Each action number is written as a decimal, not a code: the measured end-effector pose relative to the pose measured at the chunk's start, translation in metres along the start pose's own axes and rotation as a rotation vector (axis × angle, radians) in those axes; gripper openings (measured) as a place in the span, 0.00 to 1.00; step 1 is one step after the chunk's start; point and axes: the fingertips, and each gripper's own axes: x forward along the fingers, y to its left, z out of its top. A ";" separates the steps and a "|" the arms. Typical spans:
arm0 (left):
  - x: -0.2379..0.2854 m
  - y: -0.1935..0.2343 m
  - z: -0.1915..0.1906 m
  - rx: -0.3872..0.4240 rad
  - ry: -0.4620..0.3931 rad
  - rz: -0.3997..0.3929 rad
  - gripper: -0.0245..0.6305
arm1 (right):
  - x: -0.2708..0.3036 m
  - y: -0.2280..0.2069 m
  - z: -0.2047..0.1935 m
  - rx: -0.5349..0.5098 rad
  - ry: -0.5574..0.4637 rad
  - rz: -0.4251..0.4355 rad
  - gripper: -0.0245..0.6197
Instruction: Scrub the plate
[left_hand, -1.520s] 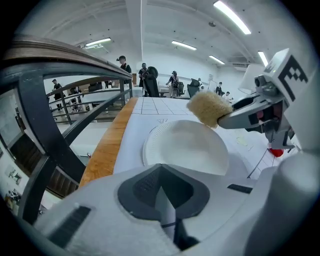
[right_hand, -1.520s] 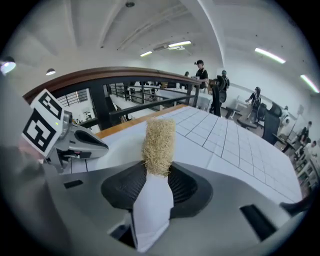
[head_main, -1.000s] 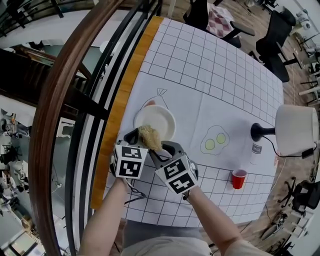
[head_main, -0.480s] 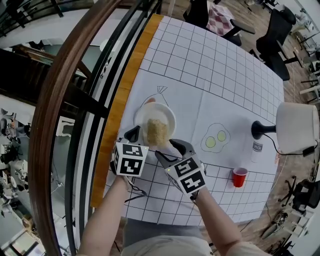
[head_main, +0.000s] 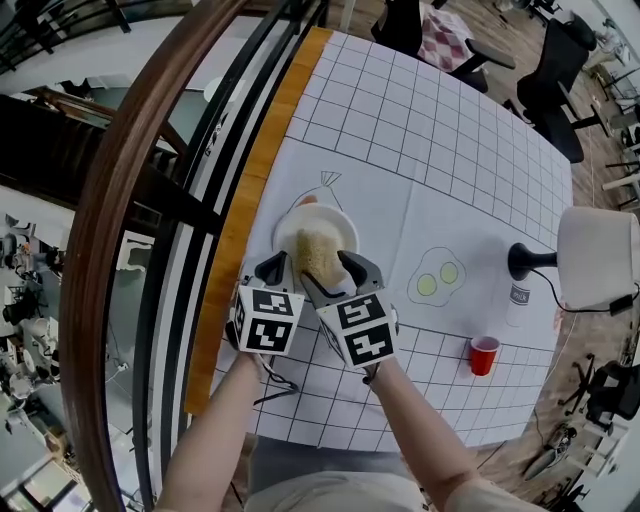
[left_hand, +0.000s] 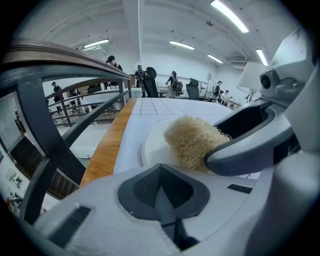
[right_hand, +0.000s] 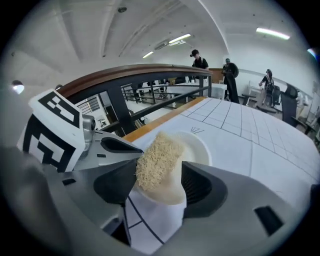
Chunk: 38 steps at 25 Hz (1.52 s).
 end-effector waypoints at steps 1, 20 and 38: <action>0.000 0.000 0.000 0.002 -0.003 -0.001 0.06 | 0.005 0.006 -0.004 0.002 0.024 0.019 0.45; -0.003 -0.005 -0.002 0.010 0.017 -0.106 0.06 | -0.044 -0.091 -0.018 -0.057 0.071 -0.174 0.27; -0.146 -0.017 0.094 0.105 -0.196 -0.064 0.06 | -0.191 -0.033 0.104 -0.138 -0.255 -0.176 0.27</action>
